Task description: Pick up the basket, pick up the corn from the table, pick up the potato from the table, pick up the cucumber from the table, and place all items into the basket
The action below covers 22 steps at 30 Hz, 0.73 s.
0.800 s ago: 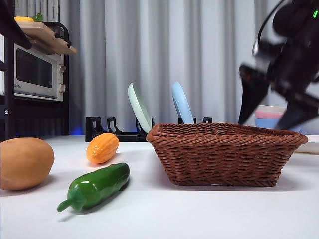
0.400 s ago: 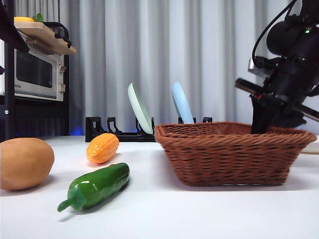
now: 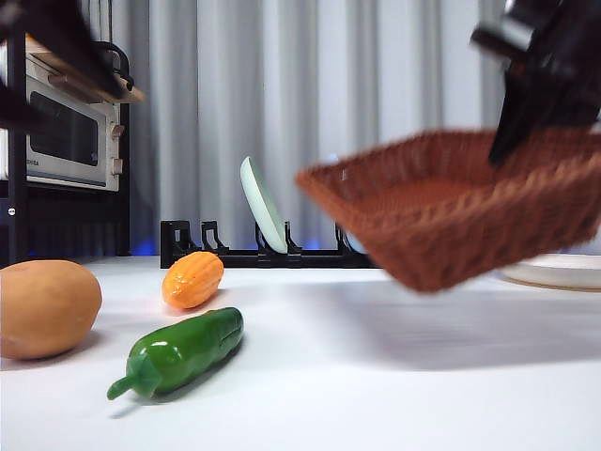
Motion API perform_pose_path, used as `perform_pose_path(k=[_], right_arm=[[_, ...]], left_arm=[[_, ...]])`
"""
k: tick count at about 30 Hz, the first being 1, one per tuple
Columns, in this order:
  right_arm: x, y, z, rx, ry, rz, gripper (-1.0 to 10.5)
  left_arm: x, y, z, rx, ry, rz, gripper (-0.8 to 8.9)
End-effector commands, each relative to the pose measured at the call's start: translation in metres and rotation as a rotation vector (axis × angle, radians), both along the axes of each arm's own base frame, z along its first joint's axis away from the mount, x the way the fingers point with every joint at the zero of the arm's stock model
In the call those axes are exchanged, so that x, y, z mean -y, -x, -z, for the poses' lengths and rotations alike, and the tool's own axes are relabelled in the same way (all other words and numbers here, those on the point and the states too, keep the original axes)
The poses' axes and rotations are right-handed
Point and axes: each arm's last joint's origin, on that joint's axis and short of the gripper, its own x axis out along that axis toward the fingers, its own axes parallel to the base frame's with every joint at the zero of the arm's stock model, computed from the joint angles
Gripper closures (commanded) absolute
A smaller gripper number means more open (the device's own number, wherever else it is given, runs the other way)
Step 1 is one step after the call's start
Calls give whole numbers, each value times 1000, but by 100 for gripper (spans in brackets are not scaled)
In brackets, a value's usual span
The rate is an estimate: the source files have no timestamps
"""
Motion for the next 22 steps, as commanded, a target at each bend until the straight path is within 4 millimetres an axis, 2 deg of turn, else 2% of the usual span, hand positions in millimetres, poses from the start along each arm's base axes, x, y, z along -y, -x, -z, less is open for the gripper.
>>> perform_pose_path(k=[1, 4, 7, 12, 18, 22], right_arm=[[3, 18, -22, 76, -27, 5, 959], [6, 37, -39, 128, -37, 5, 959], [10, 56, -52, 174, -45, 4, 959], [15, 82, -69, 243, -54, 9, 959], [18, 99, -79, 297, -64, 9, 959], [18, 101, -80, 303, -68, 11, 959]], left_arm=[[16, -17, -1, -14, -48, -2, 399], [36, -43, 2, -55, -129, -20, 399], [54, -69, 14, -115, -199, -29, 400], [76, -107, 47, -214, -298, -43, 400], [87, -127, 83, -274, -349, -47, 400], [90, -133, 94, -276, -351, -41, 404]])
